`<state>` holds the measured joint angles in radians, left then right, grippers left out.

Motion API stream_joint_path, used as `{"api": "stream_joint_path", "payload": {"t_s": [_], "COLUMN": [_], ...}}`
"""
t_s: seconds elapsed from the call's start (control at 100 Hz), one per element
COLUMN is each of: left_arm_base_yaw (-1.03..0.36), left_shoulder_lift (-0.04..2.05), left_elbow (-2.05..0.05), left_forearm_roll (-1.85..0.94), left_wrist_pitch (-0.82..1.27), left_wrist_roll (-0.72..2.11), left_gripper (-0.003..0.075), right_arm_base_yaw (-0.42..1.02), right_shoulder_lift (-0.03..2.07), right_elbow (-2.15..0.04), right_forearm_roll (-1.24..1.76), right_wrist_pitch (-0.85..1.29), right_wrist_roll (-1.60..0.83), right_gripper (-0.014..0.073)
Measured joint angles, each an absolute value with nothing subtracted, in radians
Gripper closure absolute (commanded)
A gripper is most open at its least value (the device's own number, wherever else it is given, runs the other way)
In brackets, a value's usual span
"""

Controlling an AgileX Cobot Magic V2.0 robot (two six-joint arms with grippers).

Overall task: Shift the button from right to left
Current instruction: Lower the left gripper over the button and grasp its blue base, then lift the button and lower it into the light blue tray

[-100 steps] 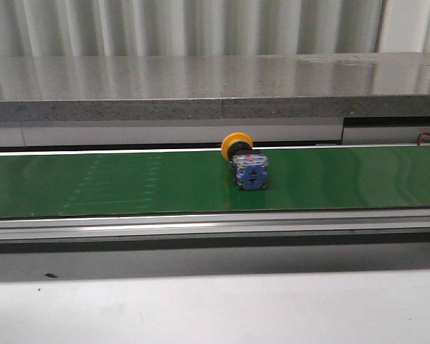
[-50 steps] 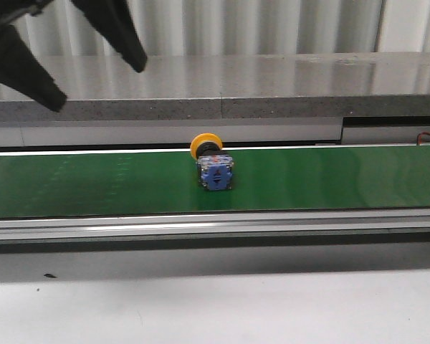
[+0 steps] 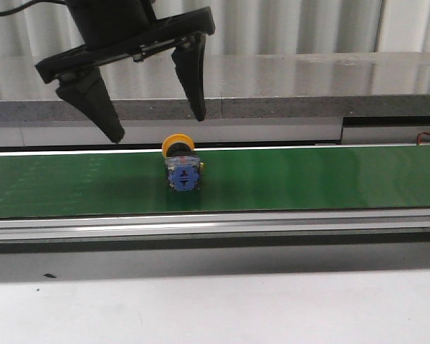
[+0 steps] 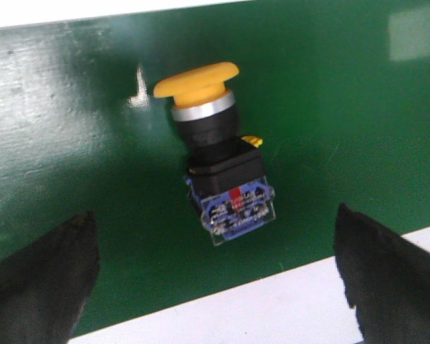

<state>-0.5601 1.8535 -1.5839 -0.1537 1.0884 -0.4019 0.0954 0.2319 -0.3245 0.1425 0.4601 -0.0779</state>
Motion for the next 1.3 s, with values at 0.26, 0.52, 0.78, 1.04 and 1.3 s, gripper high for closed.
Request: {"api": "stream_joint_path", "payload": {"t_s": [0.26,0.52,0.78,1.04,1.3], "left_arm_base_yaw": [-0.562,-0.562,-0.562,-0.56,-0.448], "left_shoulder_lift": [1.933,1.968,1.972,1.972,1.948], "left_elbow": [-1.599,-1.6,-1.605,-1.671,-1.73], "left_forearm_roll": [-0.107,-0.077,-0.058,0.0,0.022], "left_wrist_pitch": [1.106,1.101,1.118,1.189,1.225], "left_wrist_roll": [-0.445,-0.458,-0.46,-0.46,-0.361], "left_gripper": [0.0093,0.0233,0.0613,0.0618,0.0618], "right_arm_base_yaw": [0.095,0.095,0.095,0.095,0.095], "right_shoulder_lift": [0.232,0.232,0.232,0.232,0.232], "right_elbow": [-0.325,-0.325,-0.325,-0.325,-0.325], "right_forearm_roll": [0.143,0.141,0.141,0.14,0.14], "right_wrist_pitch": [0.46,0.459,0.457,0.457,0.455], "right_wrist_roll": [-0.078,-0.078,-0.078,-0.078,-0.078], "right_gripper": [0.0662,0.0662,0.0662,0.0662,0.0662]}}
